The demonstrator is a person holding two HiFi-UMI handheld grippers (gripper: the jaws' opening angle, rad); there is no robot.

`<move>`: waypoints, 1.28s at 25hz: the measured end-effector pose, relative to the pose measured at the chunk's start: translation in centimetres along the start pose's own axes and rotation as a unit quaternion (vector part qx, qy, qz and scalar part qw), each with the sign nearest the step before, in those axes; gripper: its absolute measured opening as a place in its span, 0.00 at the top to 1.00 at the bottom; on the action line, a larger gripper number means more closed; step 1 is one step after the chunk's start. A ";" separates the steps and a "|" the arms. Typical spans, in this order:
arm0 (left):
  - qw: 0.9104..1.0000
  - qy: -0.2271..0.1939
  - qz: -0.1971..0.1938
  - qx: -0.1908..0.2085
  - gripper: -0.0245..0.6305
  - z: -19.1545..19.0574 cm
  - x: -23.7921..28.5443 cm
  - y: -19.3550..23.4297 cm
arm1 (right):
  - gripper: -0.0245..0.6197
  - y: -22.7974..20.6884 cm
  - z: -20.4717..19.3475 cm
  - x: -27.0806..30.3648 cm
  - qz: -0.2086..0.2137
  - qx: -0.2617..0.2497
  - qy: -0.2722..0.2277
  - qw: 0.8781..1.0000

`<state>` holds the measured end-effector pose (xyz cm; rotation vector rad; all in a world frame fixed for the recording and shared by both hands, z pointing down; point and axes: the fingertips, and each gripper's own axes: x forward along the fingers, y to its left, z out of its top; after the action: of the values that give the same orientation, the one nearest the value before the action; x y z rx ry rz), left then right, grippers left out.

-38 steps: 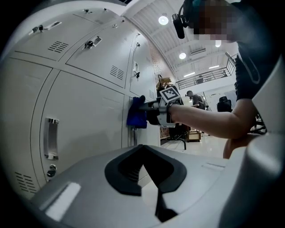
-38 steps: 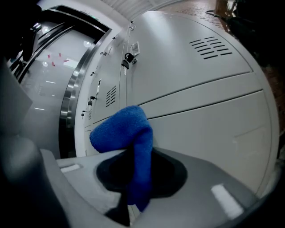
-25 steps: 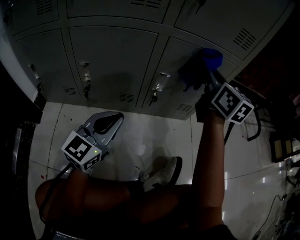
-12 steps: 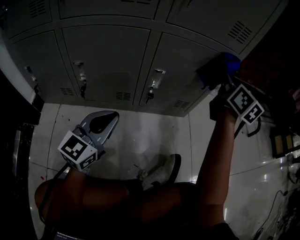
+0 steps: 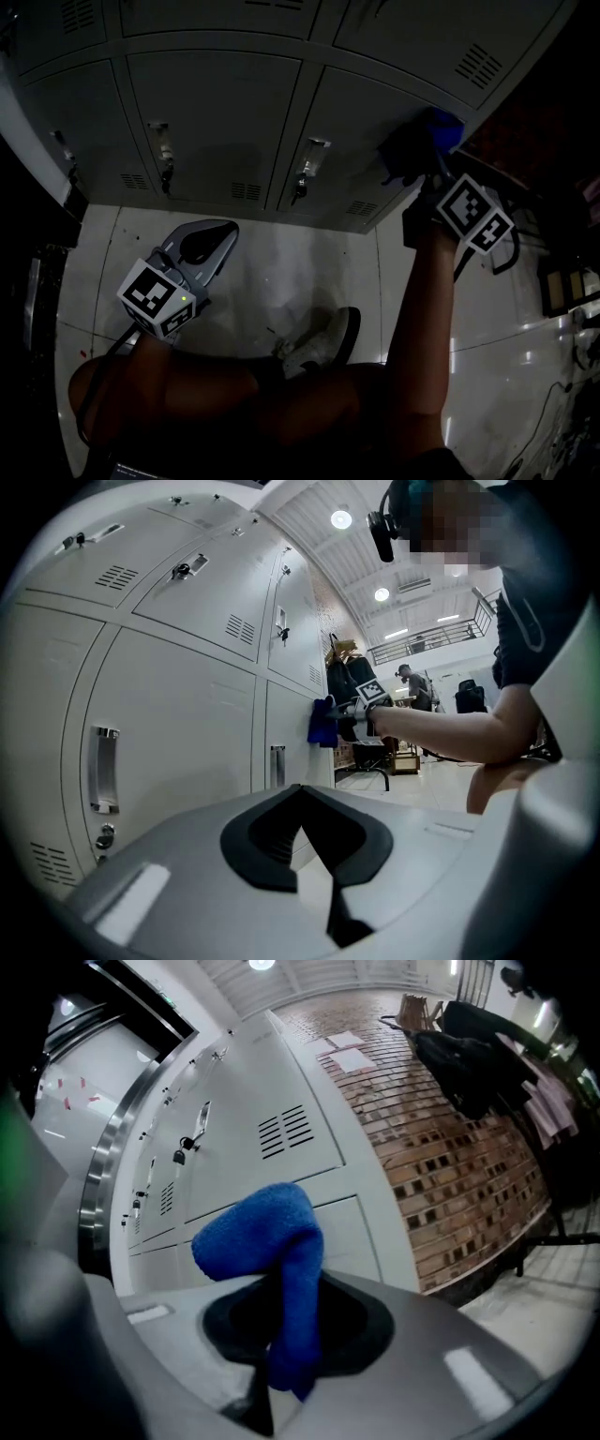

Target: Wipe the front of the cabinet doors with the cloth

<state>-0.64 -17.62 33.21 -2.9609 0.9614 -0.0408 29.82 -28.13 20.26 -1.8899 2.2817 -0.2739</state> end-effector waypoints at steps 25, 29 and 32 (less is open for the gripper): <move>1.000 -0.001 -0.002 -0.002 0.96 0.0 -0.1 -0.2 | 0.85 12.6 -9.0 5.6 0.106 -0.067 0.078 0.989; 1.000 -0.001 -0.006 0.001 0.96 0.0 -0.1 -0.3 | 0.85 9.7 -8.5 4.6 0.077 -0.063 0.077 0.992; 1.000 0.001 -0.006 0.000 0.96 -0.1 -0.1 -0.4 | 0.85 7.5 -8.2 3.9 0.053 -0.070 0.078 0.993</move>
<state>-0.47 -17.22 33.34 -2.9663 0.9437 -0.0437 20.00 -30.30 26.32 -1.8619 2.5578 -0.2621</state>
